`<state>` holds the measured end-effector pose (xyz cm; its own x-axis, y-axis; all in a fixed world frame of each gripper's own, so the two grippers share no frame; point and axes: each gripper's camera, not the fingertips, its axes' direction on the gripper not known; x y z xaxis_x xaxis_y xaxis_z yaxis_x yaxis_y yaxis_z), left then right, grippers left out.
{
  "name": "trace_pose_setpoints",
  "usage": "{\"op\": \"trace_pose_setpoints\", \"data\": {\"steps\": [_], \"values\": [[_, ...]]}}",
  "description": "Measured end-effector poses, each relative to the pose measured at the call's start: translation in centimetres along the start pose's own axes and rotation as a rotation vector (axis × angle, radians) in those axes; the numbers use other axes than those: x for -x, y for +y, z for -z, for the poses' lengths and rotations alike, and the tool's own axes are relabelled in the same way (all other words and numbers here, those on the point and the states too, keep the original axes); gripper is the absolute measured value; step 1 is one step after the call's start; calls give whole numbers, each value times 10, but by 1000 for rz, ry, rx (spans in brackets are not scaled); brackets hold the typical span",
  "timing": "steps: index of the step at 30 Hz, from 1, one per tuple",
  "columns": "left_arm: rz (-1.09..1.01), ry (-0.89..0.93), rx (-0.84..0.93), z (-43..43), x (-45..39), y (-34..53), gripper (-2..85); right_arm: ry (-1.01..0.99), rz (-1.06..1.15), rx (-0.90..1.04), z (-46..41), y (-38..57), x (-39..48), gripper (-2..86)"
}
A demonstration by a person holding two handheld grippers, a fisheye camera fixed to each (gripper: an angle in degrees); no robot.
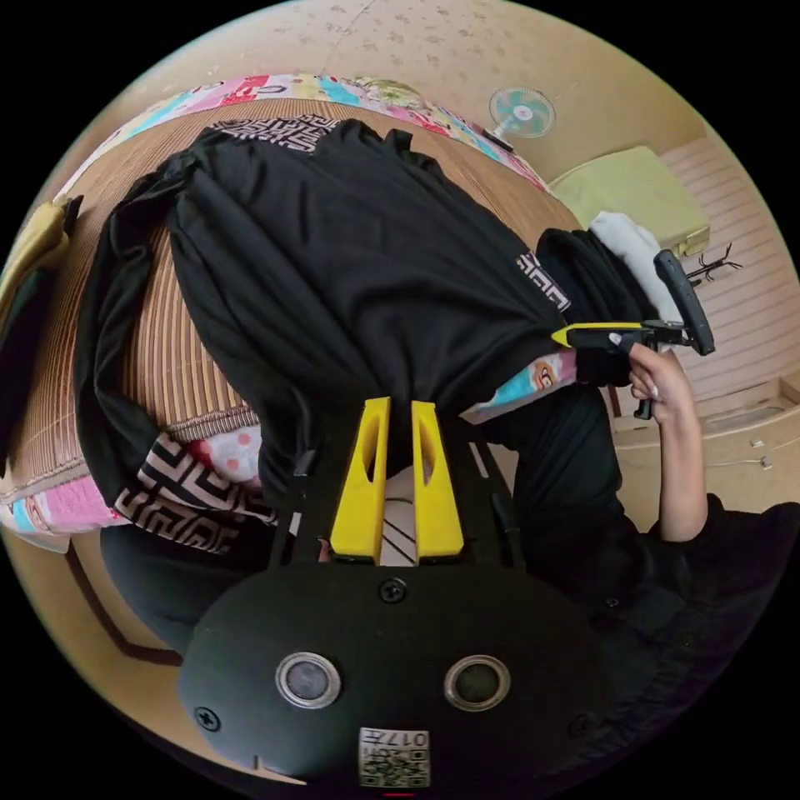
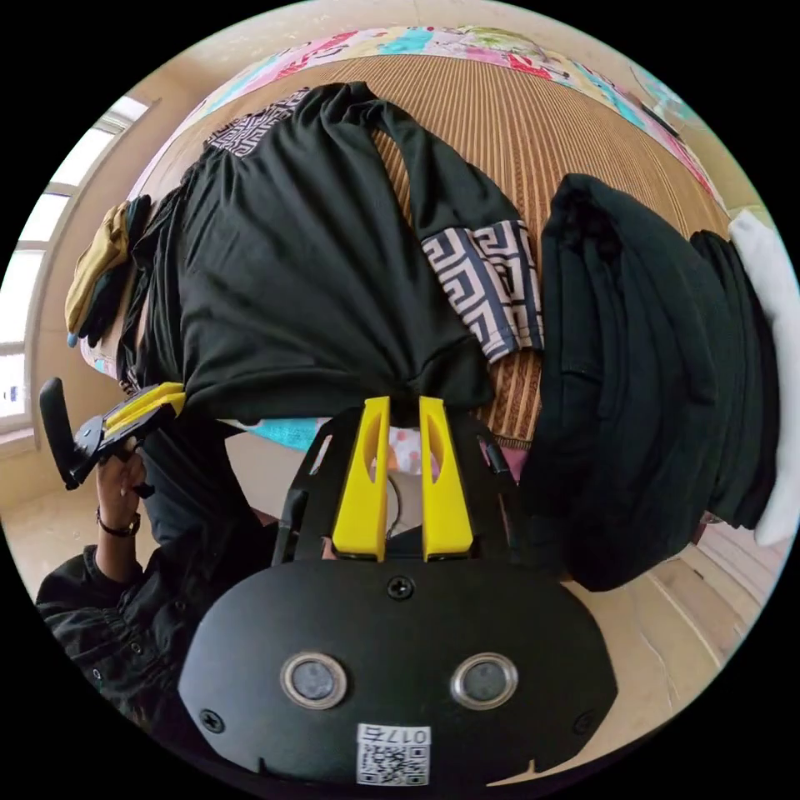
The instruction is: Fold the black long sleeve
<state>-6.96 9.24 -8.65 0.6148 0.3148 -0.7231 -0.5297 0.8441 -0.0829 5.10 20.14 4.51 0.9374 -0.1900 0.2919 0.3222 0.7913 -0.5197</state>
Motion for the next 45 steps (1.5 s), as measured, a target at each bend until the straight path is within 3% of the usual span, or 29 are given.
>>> {"op": "trace_pose_setpoints", "data": {"steps": [2, 4, 7, 12, 14, 18, 19, 21, 24, 28, 30, 31, 33, 36, 40, 42, 45], "values": [[72, -43, -134, 36, 17, 18, 57, 4, 72, -127, 19, 6, 22, 72], [355, -223, -286, 78, 67, 48, 83, -59, 190, -245, 31, 10, 47, 76], [602, -273, -240, 76, 134, 69, 104, -113, 255, -274, 27, 6, 68, 76], [475, -161, -73, 88, 169, 56, 39, -191, 274, -200, 1, -6, 77, 76], [530, -163, -259, 145, 181, 80, 37, -243, 251, -146, -9, -6, 71, 79], [921, -387, -628, 258, 219, 168, 47, -390, 270, -115, -12, 19, 57, 93], [918, -376, -747, 272, 216, 185, 54, -381, 258, -140, -6, 30, 51, 91], [825, -314, -795, 274, 206, 182, 63, -371, 220, -247, 8, 48, 37, 89], [533, -154, -616, 228, 171, 118, 65, -348, 145, -357, 19, 63, 12, 90], [101, 33, -253, 117, 100, 14, 65, -247, 131, -311, 12, 56, -3, 93], [-2, 12, -86, 65, 79, -12, 61, -206, 154, -256, 3, 55, -1, 93], [-23, -63, 44, 32, 72, -17, 53, -208, 154, -228, -3, 57, -1, 92], [-13, -81, -43, 38, 68, 1, 30, -240, 138, -261, 0, 70, -4, 90], [53, -62, 40, 47, 75, 34, 7, -296, 147, -203, 7, 91, -7, 84], [74, -203, 155, 53, 73, 88, -3, -485, 84, 33, 16, 99, -35, 76], [131, -187, 101, 66, 77, 108, -4, -531, 25, -140, 46, 103, -59, 81], [220, -150, 8, 84, 84, 128, -6, -339, -103, -358, 78, 89, -94, 87]]}}
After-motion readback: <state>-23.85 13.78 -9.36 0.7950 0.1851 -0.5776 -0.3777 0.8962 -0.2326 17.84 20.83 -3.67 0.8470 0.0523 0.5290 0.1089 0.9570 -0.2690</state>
